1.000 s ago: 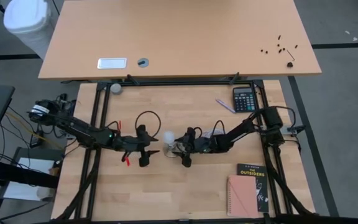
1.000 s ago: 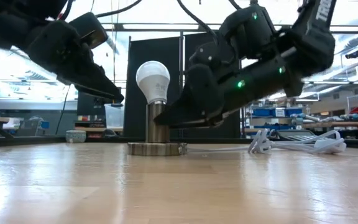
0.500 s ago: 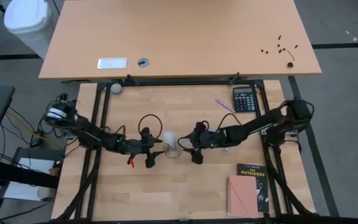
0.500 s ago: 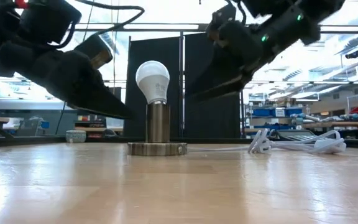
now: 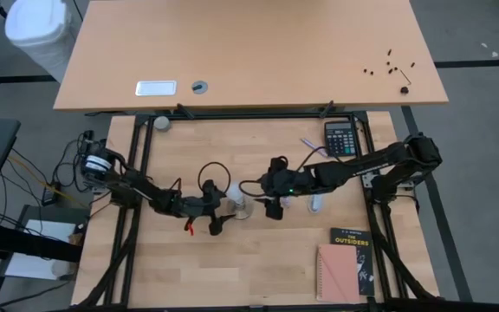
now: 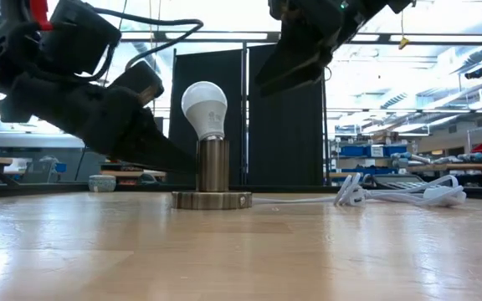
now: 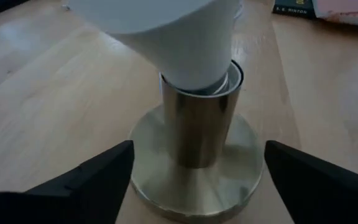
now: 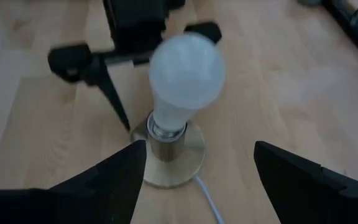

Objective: Screw lightbulb
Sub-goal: Insert the light bulb into the lamp

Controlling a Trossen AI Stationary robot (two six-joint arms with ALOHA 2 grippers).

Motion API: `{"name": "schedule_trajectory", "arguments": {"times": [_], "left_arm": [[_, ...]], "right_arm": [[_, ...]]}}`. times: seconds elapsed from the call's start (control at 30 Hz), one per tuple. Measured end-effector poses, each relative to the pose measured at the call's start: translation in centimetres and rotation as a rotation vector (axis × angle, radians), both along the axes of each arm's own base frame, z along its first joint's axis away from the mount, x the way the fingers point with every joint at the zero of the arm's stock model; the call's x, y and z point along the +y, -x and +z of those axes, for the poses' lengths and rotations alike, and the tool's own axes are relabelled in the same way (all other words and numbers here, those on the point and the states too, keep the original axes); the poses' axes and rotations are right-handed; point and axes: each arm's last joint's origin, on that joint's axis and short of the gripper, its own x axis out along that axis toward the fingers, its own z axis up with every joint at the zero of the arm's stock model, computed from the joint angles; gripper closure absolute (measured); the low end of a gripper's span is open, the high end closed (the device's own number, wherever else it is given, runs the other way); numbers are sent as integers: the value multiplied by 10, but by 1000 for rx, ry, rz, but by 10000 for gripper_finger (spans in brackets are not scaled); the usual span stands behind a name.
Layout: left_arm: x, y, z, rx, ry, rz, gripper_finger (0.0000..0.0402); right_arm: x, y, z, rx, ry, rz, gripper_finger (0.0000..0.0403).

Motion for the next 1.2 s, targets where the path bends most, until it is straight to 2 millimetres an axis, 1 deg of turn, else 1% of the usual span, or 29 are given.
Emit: {"name": "schedule_trajectory", "arguments": {"times": [0.13, 0.3, 0.37, 0.53, 0.67, 0.83, 1.03, 1.1, 1.2], "left_arm": [[-1, -9, -5, 6, -47, -6, 20], [-1, -20, -14, 27, -81, 29, 34], [-1, -23, -15, 26, -85, 40, 44], [4, -27, -15, 10, -98, 66, 79], [6, -28, -12, -16, -119, 64, 110], [5, -29, -11, -34, -153, 46, 148], [5, -29, -12, -20, -202, -6, 183], [4, -30, -12, -24, -207, -32, 189], [3, -30, -11, -27, -206, -56, 192]], "right_arm": [[-4, -1, 0, 0, 2, -4, 95], [-6, -1, 0, 1, -15, 6, 95], [-5, -1, 1, 5, -25, 20, 95], [-6, -6, 17, 0, -53, 43, 95], [-12, -8, 35, 28, -54, 43, 95], [-18, -8, 45, 58, -38, 59, 95], [-20, -6, 44, 89, -41, 65, 95], [-20, -5, 43, 104, -50, 57, 95], [-16, -12, 35, 133, -49, 71, 95]]}}
